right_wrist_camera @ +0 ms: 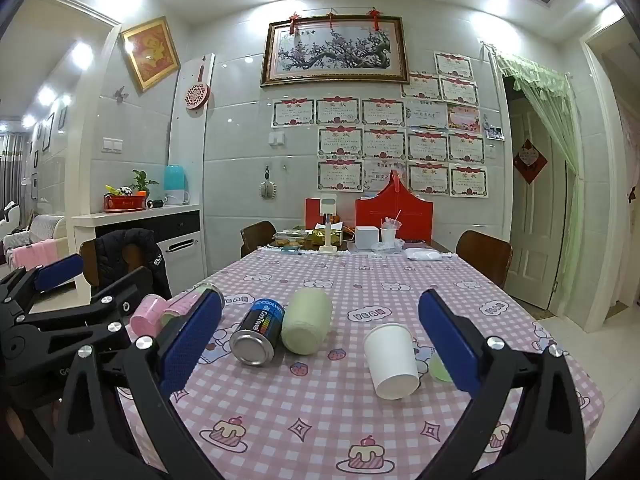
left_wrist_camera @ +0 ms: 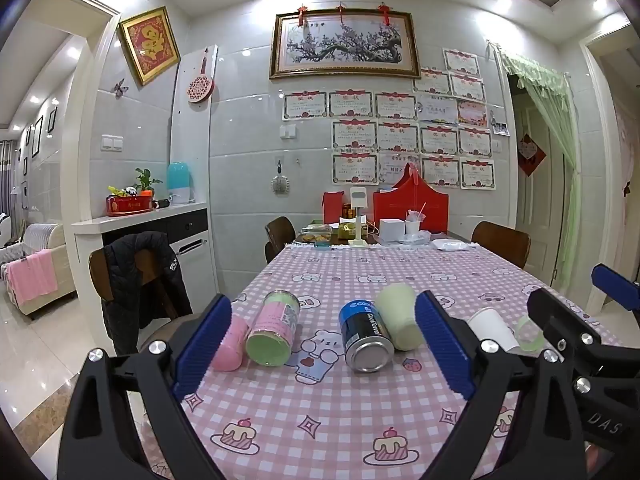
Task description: Flip cup upside down
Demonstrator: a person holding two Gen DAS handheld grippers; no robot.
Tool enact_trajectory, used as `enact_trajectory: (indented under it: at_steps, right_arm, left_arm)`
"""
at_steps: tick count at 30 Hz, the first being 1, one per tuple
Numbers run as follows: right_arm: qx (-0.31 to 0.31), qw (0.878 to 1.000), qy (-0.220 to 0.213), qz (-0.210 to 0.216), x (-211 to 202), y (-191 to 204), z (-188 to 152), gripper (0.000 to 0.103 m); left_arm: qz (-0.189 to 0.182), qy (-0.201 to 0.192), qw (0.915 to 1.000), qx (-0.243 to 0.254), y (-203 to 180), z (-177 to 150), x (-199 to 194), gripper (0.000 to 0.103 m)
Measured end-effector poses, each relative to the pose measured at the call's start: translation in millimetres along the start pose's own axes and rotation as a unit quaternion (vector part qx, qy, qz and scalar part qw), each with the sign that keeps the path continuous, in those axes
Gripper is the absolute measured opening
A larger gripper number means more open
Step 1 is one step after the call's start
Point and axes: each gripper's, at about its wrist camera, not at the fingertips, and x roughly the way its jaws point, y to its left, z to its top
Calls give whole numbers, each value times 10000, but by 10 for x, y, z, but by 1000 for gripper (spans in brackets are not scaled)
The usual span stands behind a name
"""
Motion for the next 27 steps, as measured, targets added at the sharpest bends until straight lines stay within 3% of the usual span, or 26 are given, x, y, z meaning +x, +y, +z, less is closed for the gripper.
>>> enact_trajectory:
  at_steps: [27]
  right_arm:
    - [10, 10000, 10, -11, 7, -12, -9, 95]
  left_arm:
    - [23, 10, 10000, 13, -4, 0, 2, 92]
